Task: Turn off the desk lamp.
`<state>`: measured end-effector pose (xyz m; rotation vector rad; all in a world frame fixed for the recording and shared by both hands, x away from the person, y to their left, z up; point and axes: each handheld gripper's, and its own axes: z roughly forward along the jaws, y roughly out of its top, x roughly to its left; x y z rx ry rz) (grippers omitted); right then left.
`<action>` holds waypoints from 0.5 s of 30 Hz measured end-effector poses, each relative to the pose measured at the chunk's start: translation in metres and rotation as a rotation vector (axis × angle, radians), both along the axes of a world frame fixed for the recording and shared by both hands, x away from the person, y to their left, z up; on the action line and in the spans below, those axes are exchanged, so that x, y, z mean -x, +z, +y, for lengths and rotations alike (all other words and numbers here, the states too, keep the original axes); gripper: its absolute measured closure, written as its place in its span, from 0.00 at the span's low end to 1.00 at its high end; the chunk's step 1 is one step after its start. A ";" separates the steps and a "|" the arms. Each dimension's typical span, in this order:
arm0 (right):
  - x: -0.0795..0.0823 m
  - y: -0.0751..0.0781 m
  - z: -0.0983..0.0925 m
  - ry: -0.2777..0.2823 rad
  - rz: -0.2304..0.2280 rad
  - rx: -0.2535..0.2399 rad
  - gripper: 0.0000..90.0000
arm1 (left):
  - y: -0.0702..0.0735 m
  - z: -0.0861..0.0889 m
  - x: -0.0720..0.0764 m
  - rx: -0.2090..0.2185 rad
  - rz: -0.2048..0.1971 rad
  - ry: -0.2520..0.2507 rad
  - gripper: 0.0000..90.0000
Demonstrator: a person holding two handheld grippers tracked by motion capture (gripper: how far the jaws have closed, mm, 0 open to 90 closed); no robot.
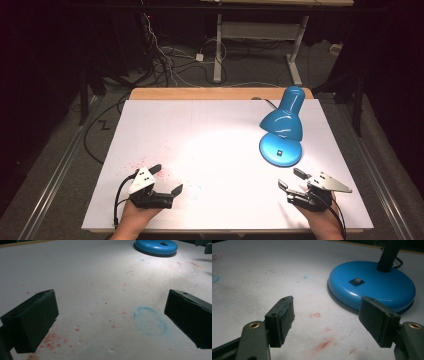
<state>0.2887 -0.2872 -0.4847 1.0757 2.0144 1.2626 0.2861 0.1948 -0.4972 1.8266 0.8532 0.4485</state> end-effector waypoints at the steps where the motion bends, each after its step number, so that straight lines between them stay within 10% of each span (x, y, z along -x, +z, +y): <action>1: -0.001 0.000 0.000 0.002 -0.002 0.003 0.37 | 0.000 0.000 0.000 0.000 0.000 0.000 0.00; 15: -0.002 0.000 0.002 0.010 0.011 0.029 0.70 | 0.000 0.000 0.000 0.001 0.001 0.001 0.00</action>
